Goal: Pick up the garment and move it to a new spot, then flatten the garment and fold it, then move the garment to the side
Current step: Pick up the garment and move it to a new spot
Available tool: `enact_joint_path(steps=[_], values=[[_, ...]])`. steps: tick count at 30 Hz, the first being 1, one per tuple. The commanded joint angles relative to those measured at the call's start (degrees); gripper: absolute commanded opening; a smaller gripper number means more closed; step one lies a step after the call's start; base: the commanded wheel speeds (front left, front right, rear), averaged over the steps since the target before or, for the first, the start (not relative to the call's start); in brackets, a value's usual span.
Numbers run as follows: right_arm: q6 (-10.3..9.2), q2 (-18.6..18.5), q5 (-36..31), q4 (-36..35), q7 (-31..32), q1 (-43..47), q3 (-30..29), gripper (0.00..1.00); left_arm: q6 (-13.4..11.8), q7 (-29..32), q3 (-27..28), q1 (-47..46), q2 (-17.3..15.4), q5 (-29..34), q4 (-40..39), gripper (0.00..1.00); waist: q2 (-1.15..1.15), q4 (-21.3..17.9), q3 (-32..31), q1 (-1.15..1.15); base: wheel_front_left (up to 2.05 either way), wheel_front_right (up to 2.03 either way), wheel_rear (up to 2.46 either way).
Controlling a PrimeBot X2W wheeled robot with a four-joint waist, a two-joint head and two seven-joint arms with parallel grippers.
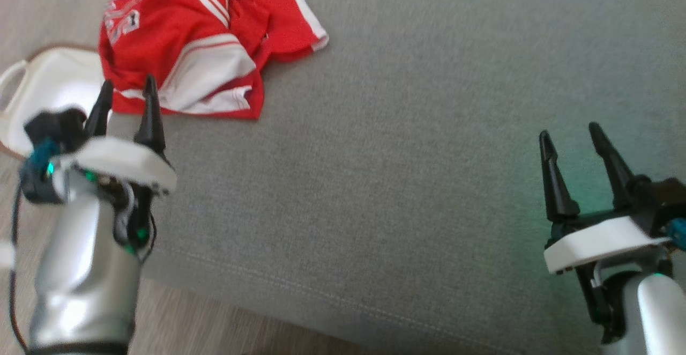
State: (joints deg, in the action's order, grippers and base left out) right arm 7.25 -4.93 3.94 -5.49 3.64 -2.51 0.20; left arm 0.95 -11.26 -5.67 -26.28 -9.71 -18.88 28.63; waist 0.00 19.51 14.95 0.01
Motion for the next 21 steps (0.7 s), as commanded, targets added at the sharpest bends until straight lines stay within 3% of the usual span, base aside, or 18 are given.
enact_joint_path(steps=[1,9,14,15,16,17,18,21], values=[[0.24,-0.83,-0.39,-3.16,0.89,-2.24,1.42,1.00,1.04,1.32,2.46,-5.10,-2.99,-0.89,2.54,1.00,0.00,0.41,4.26,-0.01,0.00,0.00,0.00],[0.24,-2.87,-0.34,-6.53,4.24,-2.87,2.99,1.00,4.32,9.34,3.43,-20.44,-5.50,-5.10,23.31,1.00,0.00,0.94,8.10,-0.01,0.00,0.00,0.00],[0.24,-3.15,0.04,-7.50,4.91,-2.99,3.19,1.00,5.32,13.96,2.59,-25.59,-6.39,-6.10,31.61,1.00,0.00,0.41,8.71,-0.01,0.00,0.00,0.00],[0.24,-3.03,0.21,-7.61,4.98,-3.01,3.10,1.00,5.49,14.67,2.35,-26.29,-6.53,-6.21,32.74,0.85,0.00,0.23,8.75,-0.01,0.00,0.00,0.00],[0.24,-3.02,0.32,-7.72,5.06,-3.02,3.12,1.00,5.64,15.41,2.07,-26.87,-6.66,-6.30,33.81,0.45,0.00,0.05,8.78,-0.01,0.00,0.00,0.00],[0.24,-3.00,0.35,-7.87,5.12,-3.05,3.08,1.00,5.77,15.83,1.62,-27.42,-6.86,-6.15,34.61,0.37,0.00,-0.12,8.87,-0.01,0.00,0.00,0.00],[0.24,-2.95,0.39,-8.03,5.18,-3.09,2.99,1.00,5.87,15.78,1.49,-27.93,-6.97,-6.26,35.25,0.00,0.00,-0.25,8.98,-0.01,0.00,0.00,0.00],[0.24,-2.65,0.75,-8.42,5.29,-3.14,2.66,1.00,6.05,15.14,0.53,-29.12,-7.62,-5.79,36.85,0.00,0.00,-0.67,9.13,-0.01,0.00,0.00,0.00]])
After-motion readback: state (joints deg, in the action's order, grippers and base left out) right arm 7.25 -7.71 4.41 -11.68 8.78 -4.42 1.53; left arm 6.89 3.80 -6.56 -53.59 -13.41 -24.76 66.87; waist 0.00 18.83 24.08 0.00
